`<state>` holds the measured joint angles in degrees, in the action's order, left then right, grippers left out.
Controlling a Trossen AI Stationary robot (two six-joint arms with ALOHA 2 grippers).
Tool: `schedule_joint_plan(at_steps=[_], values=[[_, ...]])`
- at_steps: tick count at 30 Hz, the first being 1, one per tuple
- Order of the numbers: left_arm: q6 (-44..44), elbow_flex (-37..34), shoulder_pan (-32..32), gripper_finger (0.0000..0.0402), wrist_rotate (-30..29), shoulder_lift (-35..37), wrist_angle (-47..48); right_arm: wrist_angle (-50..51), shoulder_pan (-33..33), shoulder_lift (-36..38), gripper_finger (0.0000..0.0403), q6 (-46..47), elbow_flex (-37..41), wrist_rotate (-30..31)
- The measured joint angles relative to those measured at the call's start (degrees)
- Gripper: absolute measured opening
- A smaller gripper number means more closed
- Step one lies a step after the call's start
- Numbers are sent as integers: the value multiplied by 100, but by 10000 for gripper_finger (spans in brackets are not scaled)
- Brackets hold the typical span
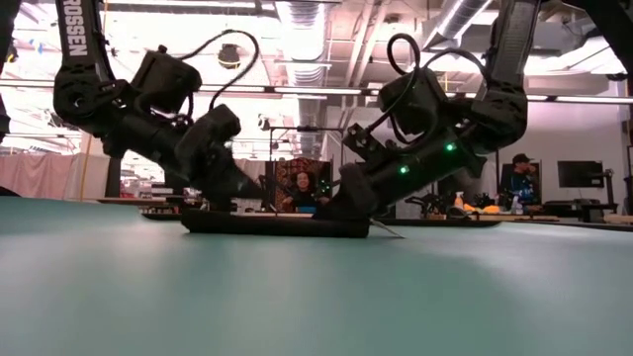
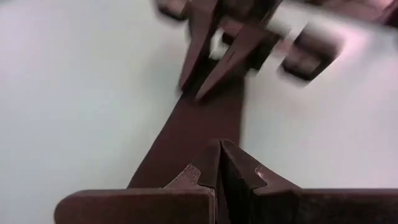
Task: Roll napkin
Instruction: Roll the black table napkin
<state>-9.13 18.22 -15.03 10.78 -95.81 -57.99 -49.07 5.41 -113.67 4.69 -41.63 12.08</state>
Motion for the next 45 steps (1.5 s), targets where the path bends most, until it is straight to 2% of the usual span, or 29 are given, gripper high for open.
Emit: schedule_joint_plan(at_steps=[5, 10, 18, 22, 27, 31, 40, 45], values=[[-101, 0, 2, 0, 244, 0, -510, 43, 0, -2, 98, -2, 0, 0], [201, 0, 1, 0, -93, 0, -150, 49, 0, 0, 98, -4, 0, 0], [234, 0, 2, 0, -148, 2, 88, 58, 0, 0, 98, -10, 0, 1], [247, 0, 0, 0, -415, 4, 264, 60, 0, 0, 98, -13, 0, 0], [291, -11, -13, 0, -376, -1, 219, 63, 0, 0, 98, -17, 0, 0], [333, -48, -17, 0, -394, -363, -88, 62, 0, 0, 98, -17, 0, 0], [-154, -33, -12, 0, -548, -1856, -1465, 80, 0, 0, 98, -17, 2, 2], [-200, -50, 7, 0, -640, -2111, -1652, 72, -4, 0, 98, -18, 2, 2]])
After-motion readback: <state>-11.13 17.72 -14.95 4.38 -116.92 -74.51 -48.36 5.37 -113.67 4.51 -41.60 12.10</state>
